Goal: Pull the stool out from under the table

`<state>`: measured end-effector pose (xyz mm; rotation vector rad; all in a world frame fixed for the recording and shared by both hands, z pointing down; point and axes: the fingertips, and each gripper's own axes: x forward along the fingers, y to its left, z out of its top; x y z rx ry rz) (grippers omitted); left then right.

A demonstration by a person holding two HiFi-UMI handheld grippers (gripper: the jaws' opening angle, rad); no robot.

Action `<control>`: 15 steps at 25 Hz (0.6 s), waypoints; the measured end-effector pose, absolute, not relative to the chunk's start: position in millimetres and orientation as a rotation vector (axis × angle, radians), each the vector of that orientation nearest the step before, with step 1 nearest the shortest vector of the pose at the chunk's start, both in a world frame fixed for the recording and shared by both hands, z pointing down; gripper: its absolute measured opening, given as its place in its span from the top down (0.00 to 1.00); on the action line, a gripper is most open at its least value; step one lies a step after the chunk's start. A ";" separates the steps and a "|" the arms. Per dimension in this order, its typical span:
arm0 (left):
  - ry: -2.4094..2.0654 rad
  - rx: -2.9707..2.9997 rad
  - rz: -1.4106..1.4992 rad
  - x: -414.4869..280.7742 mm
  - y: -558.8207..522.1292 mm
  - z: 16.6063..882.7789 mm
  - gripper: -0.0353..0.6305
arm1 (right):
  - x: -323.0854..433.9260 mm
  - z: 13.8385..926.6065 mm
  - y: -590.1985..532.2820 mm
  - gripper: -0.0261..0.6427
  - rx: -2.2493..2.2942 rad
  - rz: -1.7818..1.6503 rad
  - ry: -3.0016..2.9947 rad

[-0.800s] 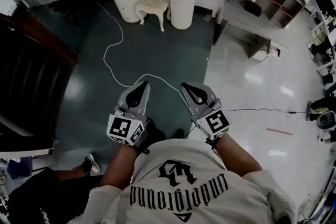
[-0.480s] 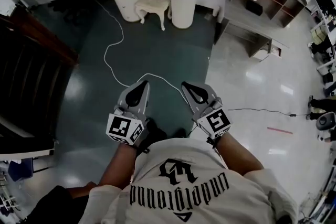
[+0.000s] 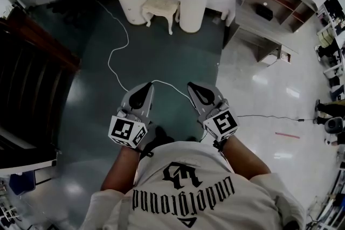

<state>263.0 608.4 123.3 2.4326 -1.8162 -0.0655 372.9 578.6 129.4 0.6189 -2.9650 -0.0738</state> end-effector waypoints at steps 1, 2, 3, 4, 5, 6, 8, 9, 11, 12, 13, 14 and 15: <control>-1.810 2.436 -0.065 249.6 605.2 123.3 0.94 | 359.0 129.1 575.8 0.96 0.619 -0.074 -2.964; -1.804 2.439 -0.064 235.9 603.0 123.4 0.94 | 344.5 128.8 574.1 0.96 0.618 -0.077 -2.962; -1.798 2.444 -0.062 222.6 601.4 123.5 0.94 | 329.9 128.8 573.2 0.96 0.615 -0.081 -2.960; -1.791 2.449 -0.061 209.7 600.1 123.5 0.94 | 315.8 129.0 572.3 0.96 0.615 -0.082 -2.960; -1.786 2.454 -0.062 197.7 598.5 123.3 0.94 | 302.6 129.4 570.8 0.96 0.616 -0.079 -2.960; -1.779 2.459 -0.063 186.5 596.4 123.2 0.94 | 290.4 130.1 568.7 0.96 0.620 -0.074 -2.959; -1.765 2.465 -0.065 167.2 591.9 123.4 0.94 | 269.7 130.8 564.0 0.96 0.631 -0.066 -2.955; -1.758 2.468 -0.064 159.3 590.2 123.9 0.94 | 261.3 131.1 562.2 0.96 0.636 -0.065 -2.953; -1.749 2.473 -0.061 145.4 587.1 126.5 0.94 | 247.6 133.6 559.6 0.96 0.640 -0.062 -2.949; -1.746 2.472 -0.063 139.2 585.2 128.1 0.94 | 241.9 135.7 558.2 0.96 0.639 -0.060 -2.945; -1.743 2.469 -0.069 133.6 582.8 129.3 0.94 | 237.0 137.7 556.3 0.96 0.636 -0.056 -2.941; -1.739 2.464 -0.081 128.9 579.7 129.7 0.94 | 233.1 139.2 553.7 0.96 0.633 -0.054 -2.937; -1.734 2.458 -0.096 125.1 575.9 129.7 0.94 | 230.1 140.4 550.2 0.96 0.631 -0.054 -2.935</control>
